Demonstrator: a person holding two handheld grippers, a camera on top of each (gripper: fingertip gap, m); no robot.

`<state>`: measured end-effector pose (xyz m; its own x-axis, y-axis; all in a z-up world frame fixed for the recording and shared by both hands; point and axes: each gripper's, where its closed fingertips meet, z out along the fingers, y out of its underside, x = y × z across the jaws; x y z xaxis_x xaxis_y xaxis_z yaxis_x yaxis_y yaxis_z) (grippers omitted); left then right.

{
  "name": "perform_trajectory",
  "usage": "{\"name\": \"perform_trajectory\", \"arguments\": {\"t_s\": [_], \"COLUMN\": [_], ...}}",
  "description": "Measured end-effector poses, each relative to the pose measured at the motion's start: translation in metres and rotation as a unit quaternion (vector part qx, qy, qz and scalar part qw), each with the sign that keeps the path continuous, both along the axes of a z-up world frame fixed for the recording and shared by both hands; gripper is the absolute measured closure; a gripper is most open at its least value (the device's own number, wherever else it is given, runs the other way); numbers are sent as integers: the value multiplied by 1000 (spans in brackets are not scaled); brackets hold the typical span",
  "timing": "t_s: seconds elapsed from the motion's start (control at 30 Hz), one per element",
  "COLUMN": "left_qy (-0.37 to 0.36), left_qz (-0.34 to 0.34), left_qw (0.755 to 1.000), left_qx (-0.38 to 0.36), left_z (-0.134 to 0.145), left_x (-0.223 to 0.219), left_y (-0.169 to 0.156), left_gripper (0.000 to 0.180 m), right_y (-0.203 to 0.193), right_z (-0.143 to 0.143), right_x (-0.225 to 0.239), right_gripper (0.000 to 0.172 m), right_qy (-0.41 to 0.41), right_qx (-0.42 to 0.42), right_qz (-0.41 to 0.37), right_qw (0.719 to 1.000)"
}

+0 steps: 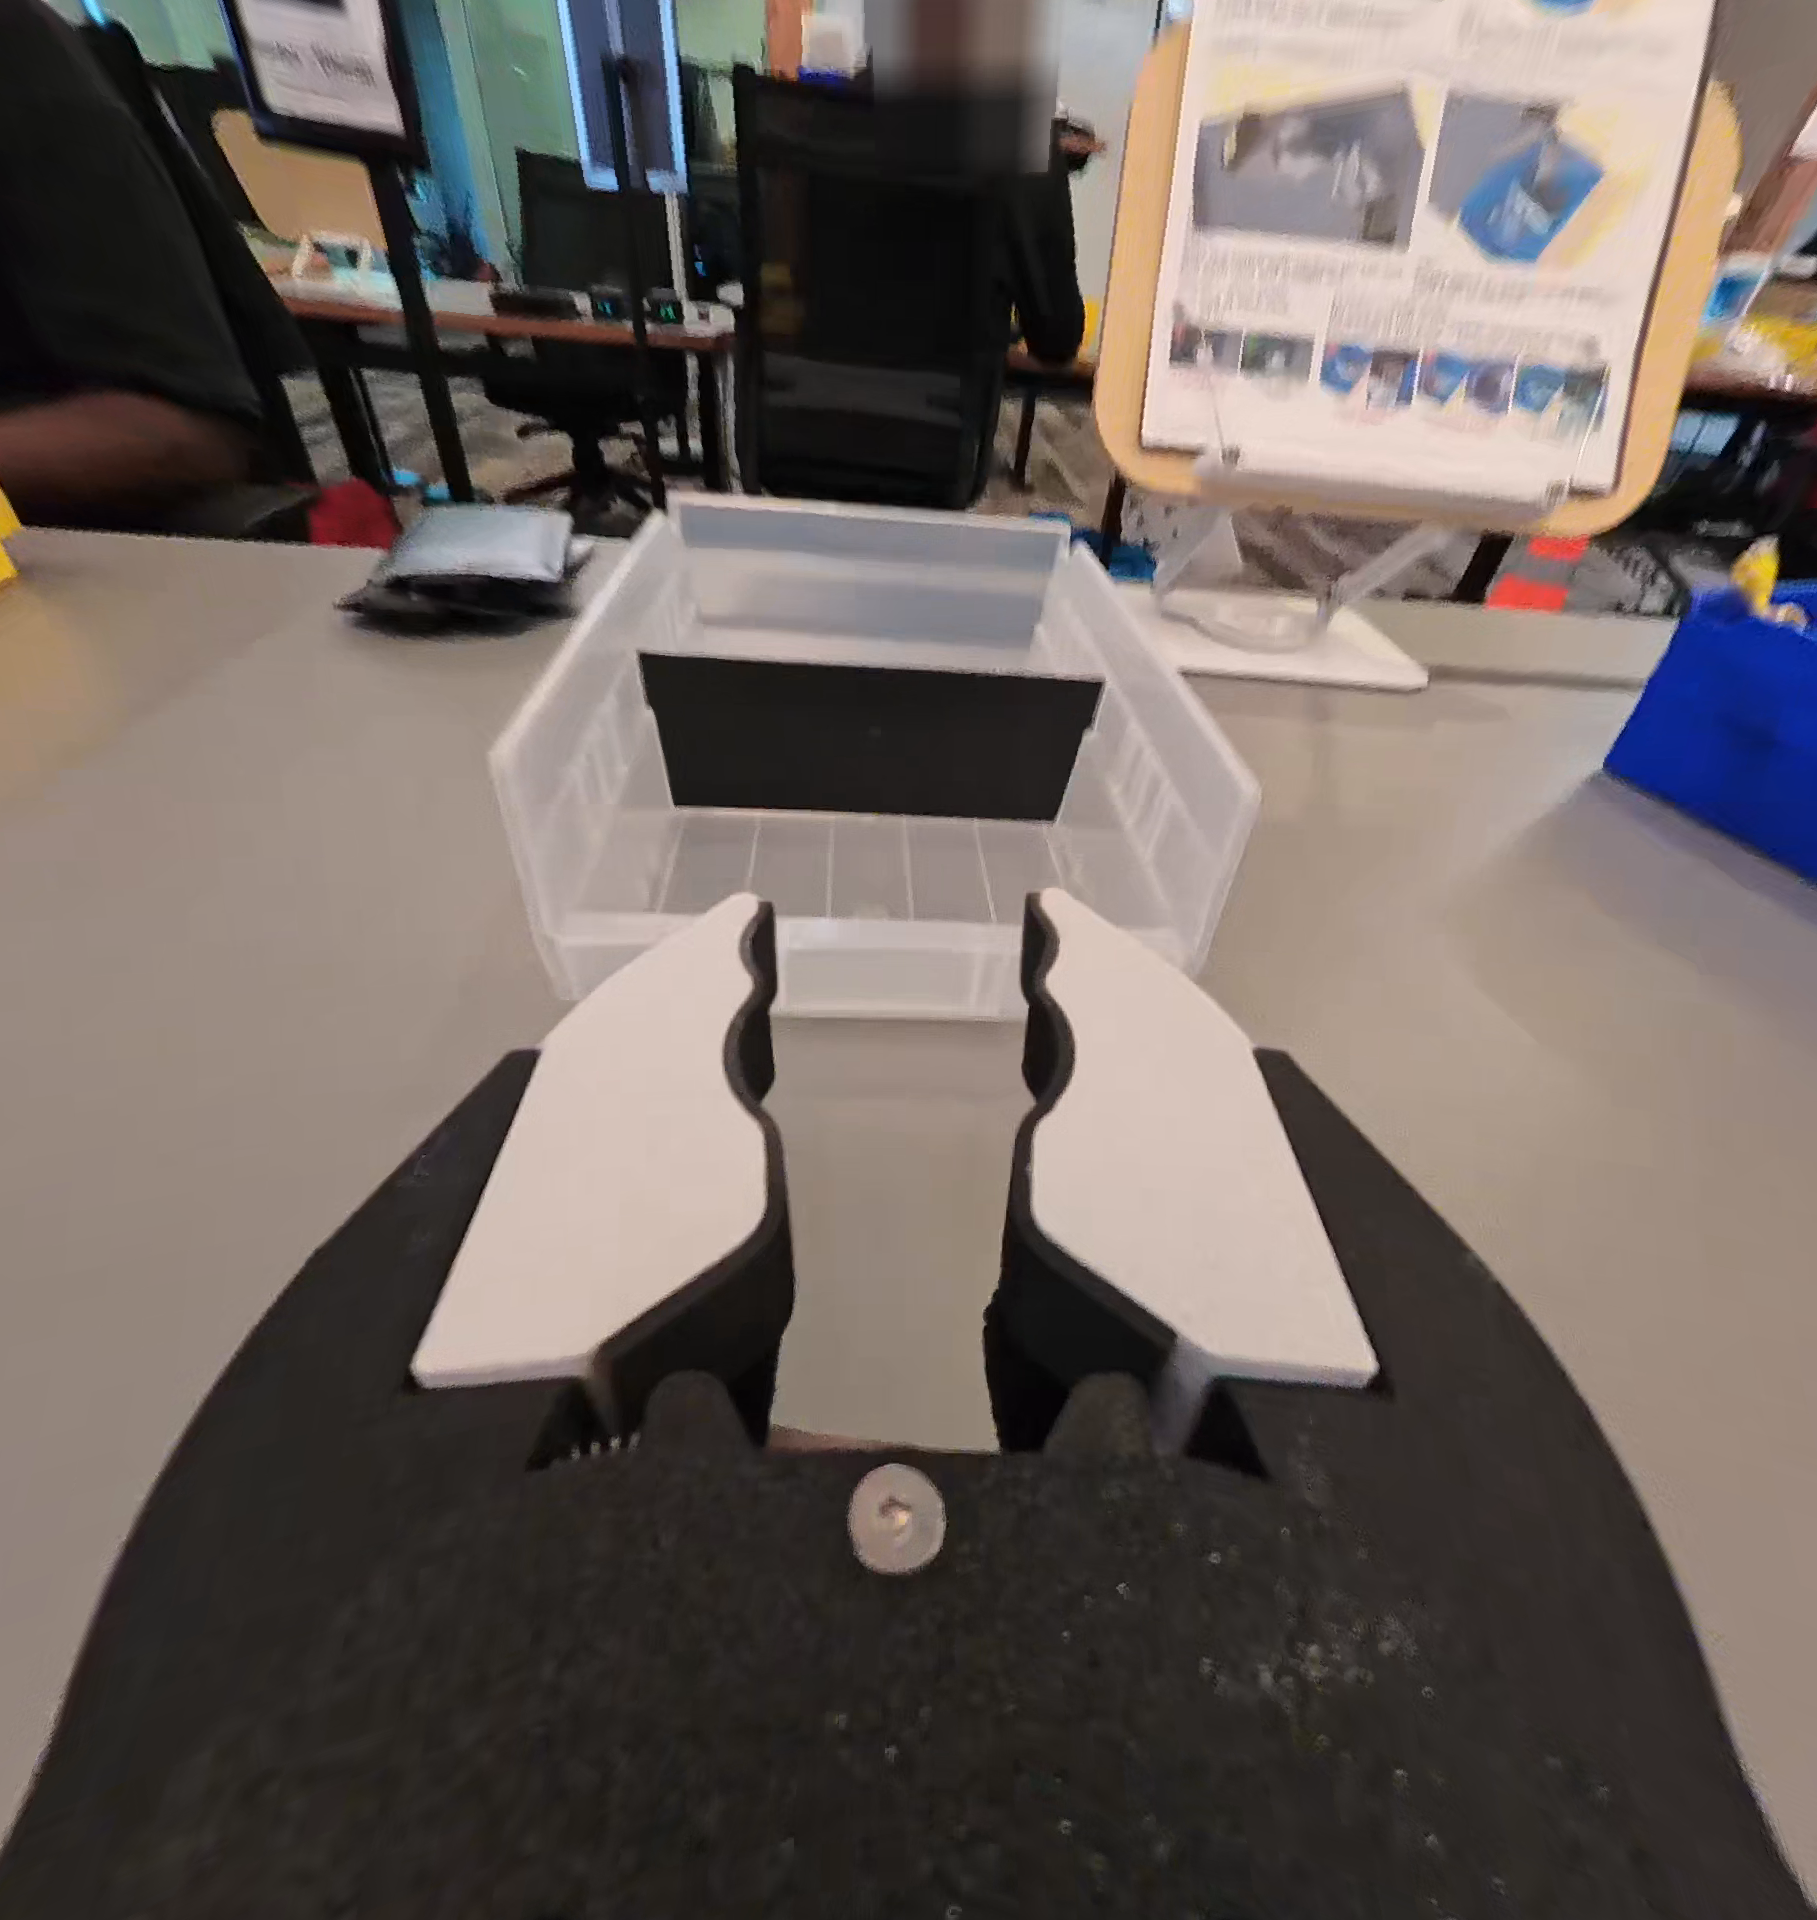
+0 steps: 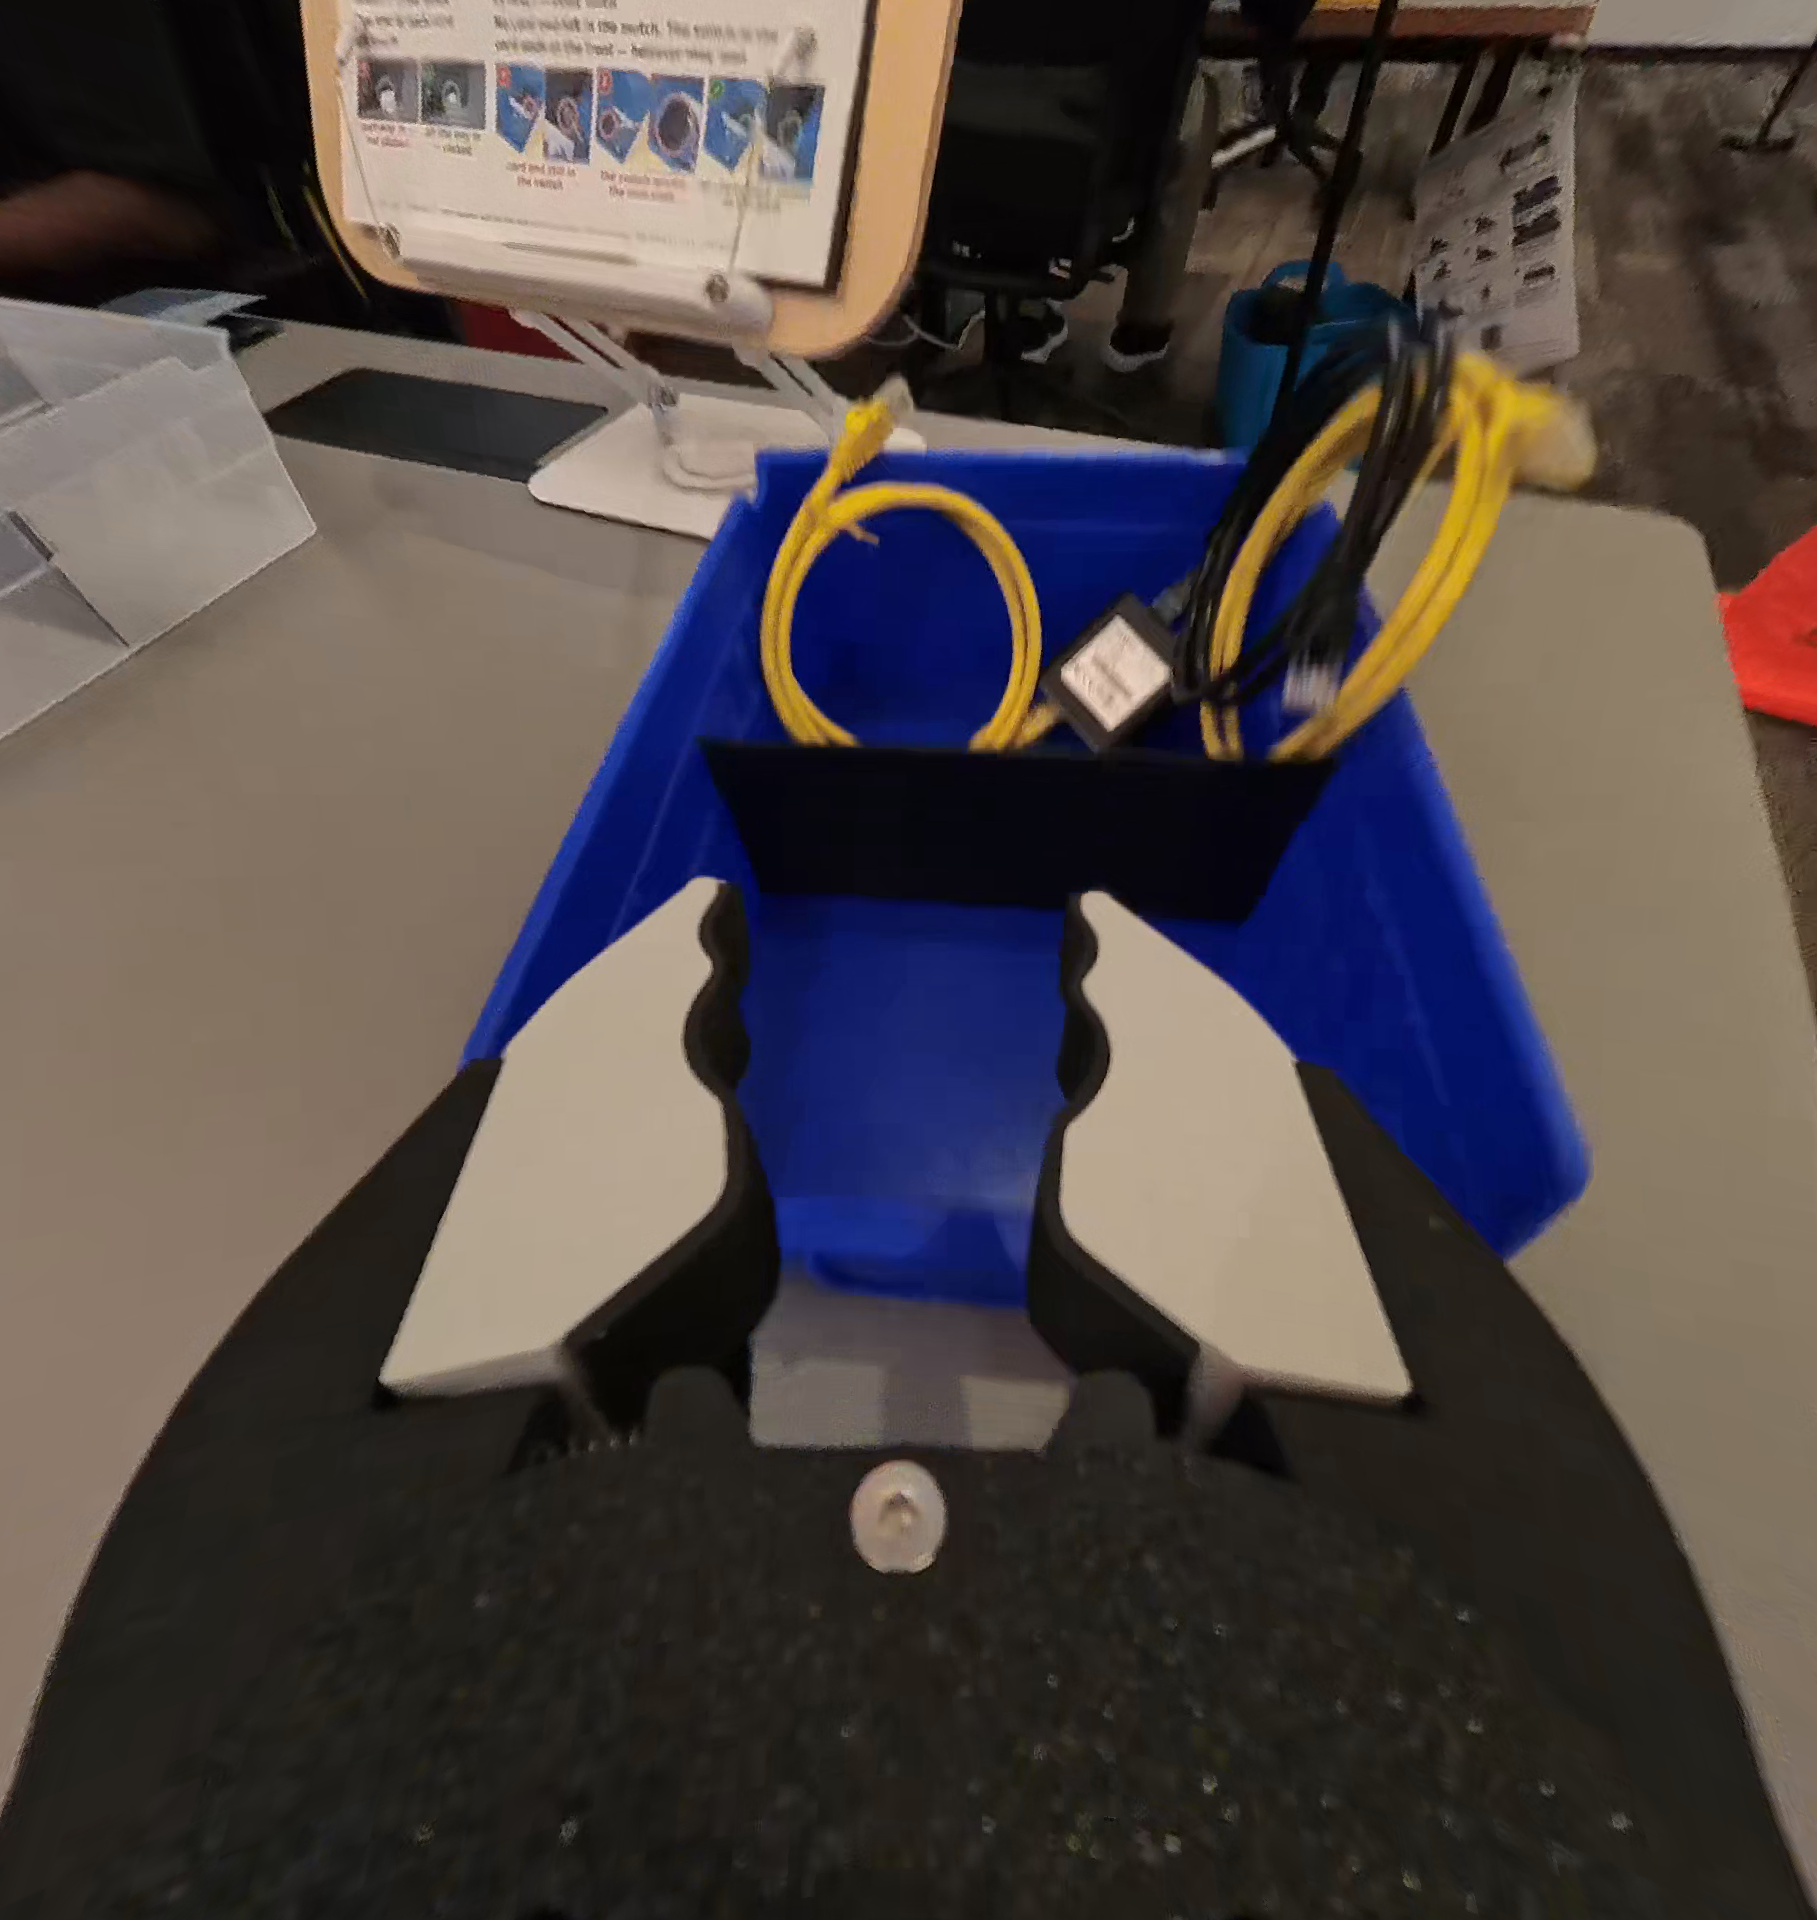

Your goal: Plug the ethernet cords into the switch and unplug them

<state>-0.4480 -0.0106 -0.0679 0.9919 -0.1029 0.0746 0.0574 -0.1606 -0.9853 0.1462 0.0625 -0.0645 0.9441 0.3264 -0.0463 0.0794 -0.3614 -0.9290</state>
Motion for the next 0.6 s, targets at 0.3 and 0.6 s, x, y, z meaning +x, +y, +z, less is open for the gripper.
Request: {"name": "perform_trajectory", "arguments": {"t_s": [0.3,0.6], "left_qy": [4,14], "left_qz": [-70,-74], "left_qw": [996,993], "left_qx": [-61,-91], "left_z": [-23,-38], "left_x": [30,34], "left_y": [4,7], "left_gripper": [135,133], "right_y": [-27,-19], "right_z": [-43,-46], "right_x": [14,27], "right_gripper": [116,112], "right_qy": [2,2], "right_qx": [19,12], "right_qz": [-41,-56], "right_qw": [999,998]}}
